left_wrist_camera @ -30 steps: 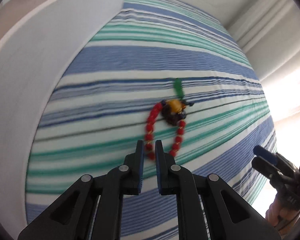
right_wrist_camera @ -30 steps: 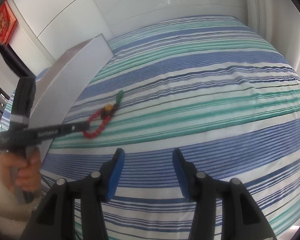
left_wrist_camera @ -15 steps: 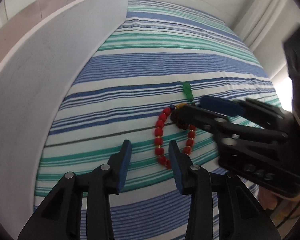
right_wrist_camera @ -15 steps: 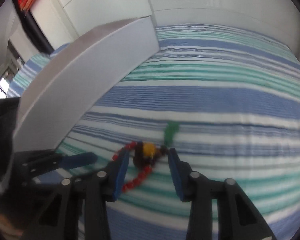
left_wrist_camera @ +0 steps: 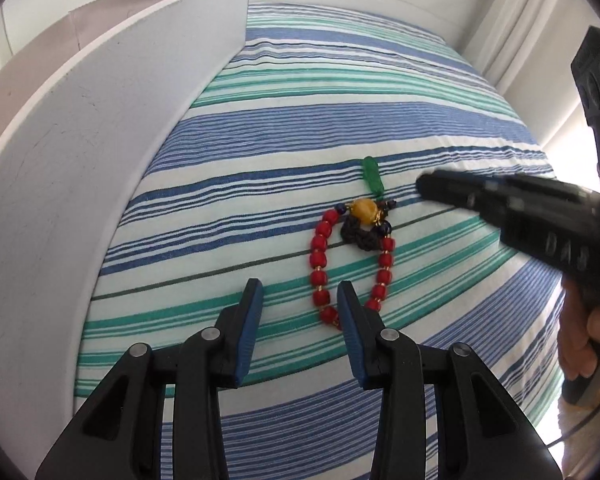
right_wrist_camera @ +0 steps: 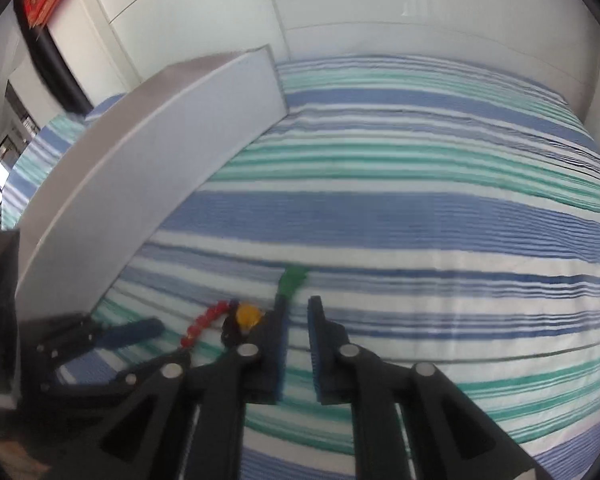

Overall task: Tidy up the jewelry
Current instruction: 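Grasp the green pendant beside the red bracelet with the right tool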

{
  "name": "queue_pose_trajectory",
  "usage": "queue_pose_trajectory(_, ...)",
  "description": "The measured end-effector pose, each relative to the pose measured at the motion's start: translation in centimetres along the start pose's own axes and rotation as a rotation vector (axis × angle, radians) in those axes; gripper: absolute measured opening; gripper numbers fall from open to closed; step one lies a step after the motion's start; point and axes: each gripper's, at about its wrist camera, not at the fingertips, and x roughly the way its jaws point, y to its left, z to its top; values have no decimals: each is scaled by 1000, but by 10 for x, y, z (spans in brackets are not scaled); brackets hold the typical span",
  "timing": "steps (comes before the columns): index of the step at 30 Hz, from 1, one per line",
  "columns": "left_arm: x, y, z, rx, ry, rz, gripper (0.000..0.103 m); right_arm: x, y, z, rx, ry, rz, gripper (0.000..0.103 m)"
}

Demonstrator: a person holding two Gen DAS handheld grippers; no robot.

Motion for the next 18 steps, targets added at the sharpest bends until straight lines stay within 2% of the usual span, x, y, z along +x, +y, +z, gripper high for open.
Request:
queue_pose_trajectory(4, -2, -1, -3, 15, 19, 57, 40, 9, 1, -6, -19, 17, -32, 16)
queue_pose_trajectory(6, -3, -2, -7, 32, 24, 99, 41, 13, -2, -3, -12, 16, -20, 16)
queue_pose_trajectory(12, -5, 3, -9, 22, 36, 104, 41, 40, 25, -2, -113, 33, -17, 17)
queue_pose_trajectory(13, -5, 3, -10, 26, 36, 108, 41, 43, 31, -2, -163, 40, -61, 15)
queue_pose_trajectory(14, -5, 3, -11, 28, 37, 112, 41, 44, 36, -2, -199, 35, -102, 8)
queue_pose_trajectory(18, -8, 10, -14, 20, 49, 121, 41, 36, 24, 3, -166, 13, -214, 10)
